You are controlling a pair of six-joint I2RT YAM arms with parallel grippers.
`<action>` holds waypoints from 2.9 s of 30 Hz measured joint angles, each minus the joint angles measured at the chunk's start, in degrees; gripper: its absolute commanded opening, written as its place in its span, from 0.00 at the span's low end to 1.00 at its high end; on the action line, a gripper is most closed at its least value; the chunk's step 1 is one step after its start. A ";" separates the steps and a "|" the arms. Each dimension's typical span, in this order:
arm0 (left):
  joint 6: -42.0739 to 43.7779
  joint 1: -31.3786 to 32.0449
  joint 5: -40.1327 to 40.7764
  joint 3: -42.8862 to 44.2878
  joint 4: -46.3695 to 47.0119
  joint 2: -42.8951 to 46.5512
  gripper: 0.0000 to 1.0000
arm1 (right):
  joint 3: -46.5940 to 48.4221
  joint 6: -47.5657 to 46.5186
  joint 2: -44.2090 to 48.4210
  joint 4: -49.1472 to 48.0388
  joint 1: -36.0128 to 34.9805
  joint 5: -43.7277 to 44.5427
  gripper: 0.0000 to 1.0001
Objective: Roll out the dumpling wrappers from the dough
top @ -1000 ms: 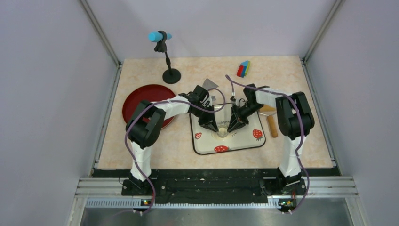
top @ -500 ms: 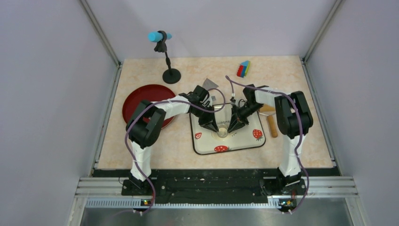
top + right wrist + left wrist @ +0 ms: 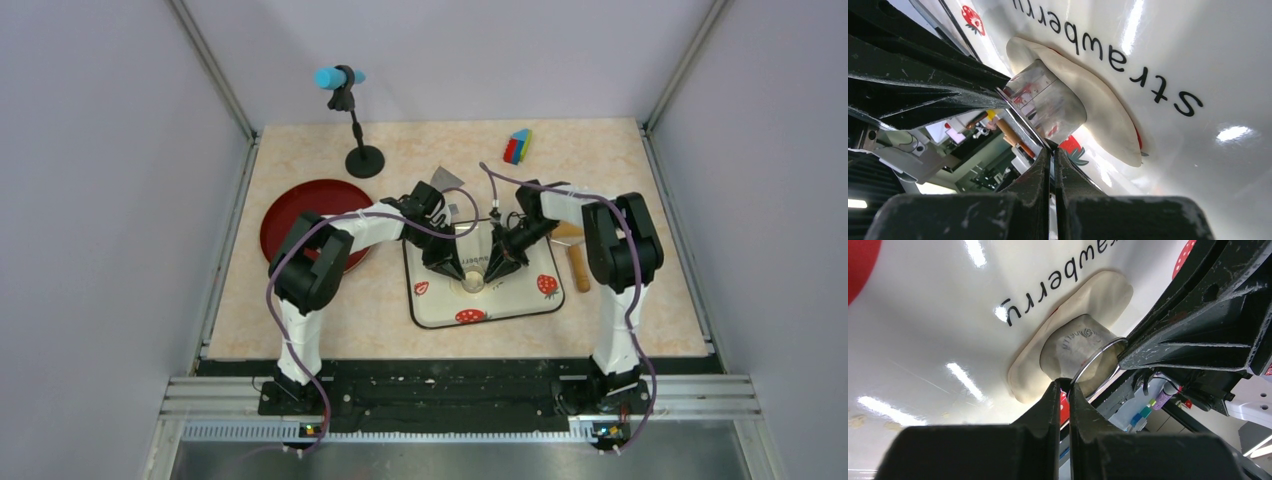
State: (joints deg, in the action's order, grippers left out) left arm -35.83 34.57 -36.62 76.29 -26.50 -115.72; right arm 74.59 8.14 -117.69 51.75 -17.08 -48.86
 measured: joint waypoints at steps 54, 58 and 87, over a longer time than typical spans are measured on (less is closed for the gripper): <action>-0.52 -0.44 -1.97 3.21 -3.98 -3.06 0.00 | 4.28 2.21 -3.89 6.43 -1.84 3.63 0.00; -0.52 -0.44 -1.99 3.23 -4.04 -3.08 0.00 | 4.35 2.75 -3.89 6.54 -1.95 4.02 0.00; -0.46 -0.52 -2.82 5.95 -7.98 -4.94 0.00 | 5.44 5.11 -4.74 8.17 -2.69 6.43 0.00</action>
State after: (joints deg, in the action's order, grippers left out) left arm -36.29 34.04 -39.44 82.24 -34.48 -120.66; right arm 80.03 13.26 -122.43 59.92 -19.77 -42.44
